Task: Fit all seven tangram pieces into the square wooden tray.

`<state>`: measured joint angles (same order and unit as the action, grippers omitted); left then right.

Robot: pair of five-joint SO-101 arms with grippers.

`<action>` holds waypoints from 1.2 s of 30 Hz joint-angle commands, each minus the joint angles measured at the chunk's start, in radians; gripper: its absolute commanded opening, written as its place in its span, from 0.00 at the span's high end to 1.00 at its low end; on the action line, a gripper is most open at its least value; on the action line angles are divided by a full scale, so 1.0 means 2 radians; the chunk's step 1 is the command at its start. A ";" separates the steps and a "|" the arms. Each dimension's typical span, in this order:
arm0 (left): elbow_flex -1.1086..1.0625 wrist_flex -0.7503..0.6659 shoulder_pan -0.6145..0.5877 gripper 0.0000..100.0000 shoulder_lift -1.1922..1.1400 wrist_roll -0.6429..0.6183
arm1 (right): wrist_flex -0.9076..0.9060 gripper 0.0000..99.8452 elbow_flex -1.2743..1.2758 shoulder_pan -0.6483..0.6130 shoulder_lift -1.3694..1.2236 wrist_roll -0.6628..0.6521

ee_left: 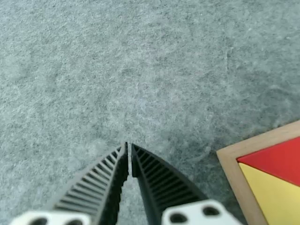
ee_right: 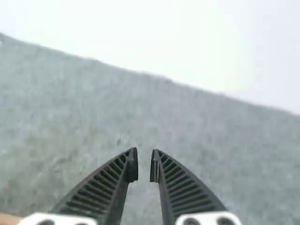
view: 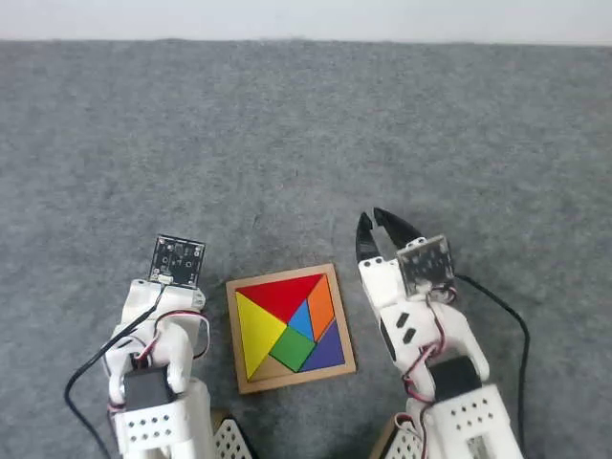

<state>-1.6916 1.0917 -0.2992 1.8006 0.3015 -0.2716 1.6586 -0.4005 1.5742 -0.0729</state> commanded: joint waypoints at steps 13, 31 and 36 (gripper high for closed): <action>0.004 0.005 0.005 0.99 0.008 0.002 | -0.096 0.95 0.012 -0.050 0.119 -0.008; 0.004 0.005 0.005 0.99 0.008 0.002 | -0.228 0.94 0.012 -0.013 0.120 -0.004; 0.004 0.005 0.005 0.99 0.008 0.002 | -0.229 0.94 0.012 -0.013 0.119 -0.004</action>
<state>-1.6916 1.0917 -0.2992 1.8006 0.3015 -0.7242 1.6709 -0.4327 1.7845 -0.0760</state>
